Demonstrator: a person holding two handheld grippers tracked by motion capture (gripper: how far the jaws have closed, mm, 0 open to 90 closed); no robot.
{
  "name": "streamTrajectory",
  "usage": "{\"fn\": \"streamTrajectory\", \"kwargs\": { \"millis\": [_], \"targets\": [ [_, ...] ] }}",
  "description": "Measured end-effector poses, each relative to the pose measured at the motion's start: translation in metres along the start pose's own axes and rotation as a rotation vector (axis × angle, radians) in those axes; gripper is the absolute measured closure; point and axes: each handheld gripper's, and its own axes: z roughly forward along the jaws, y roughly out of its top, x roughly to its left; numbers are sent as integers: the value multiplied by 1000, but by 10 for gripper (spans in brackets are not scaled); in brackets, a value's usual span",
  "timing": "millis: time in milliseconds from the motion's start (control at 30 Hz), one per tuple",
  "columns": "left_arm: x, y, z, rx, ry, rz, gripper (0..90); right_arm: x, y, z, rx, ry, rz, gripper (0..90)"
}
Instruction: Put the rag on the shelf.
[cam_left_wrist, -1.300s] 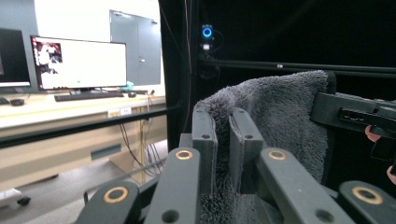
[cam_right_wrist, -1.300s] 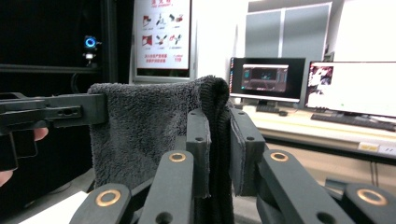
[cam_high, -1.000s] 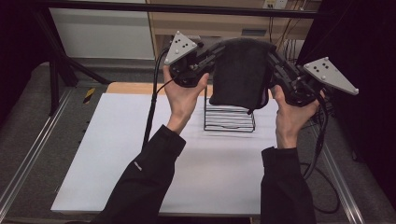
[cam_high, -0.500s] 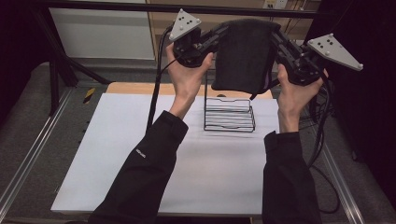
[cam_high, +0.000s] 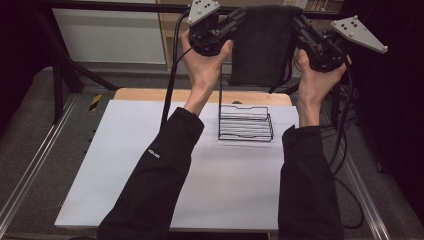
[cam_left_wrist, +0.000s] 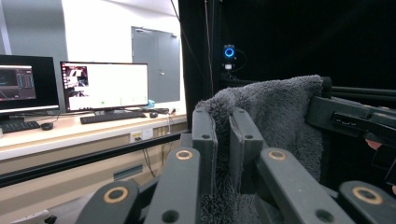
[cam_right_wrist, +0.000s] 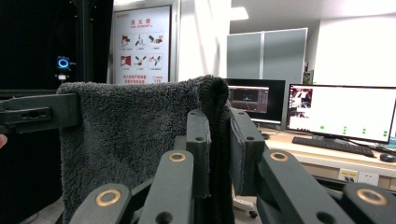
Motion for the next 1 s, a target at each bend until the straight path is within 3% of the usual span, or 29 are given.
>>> {"fn": "streamTrajectory", "kwargs": {
  "millis": [167, 300, 467, 800, 1000],
  "targets": [
    [7, -4, 6, 0, 12, 6, 819, -5, -1, 11, 15, -7, -2, 802],
    [15, -8, 12, 3, 13, -18, 819, -6, -6, 18, 21, -5, -6, 802],
    [21, -18, 15, 23, 15, -3, 819, -8, -13, 25, 40, 1, -3, 802],
    [25, -47, 13, 64, -1, -4, 819, -10, -38, 20, 102, 7, -26, 802],
    [21, -60, 7, 86, -35, 1, 819, -10, -52, 12, 126, 14, -22, 801]
  ]
}}
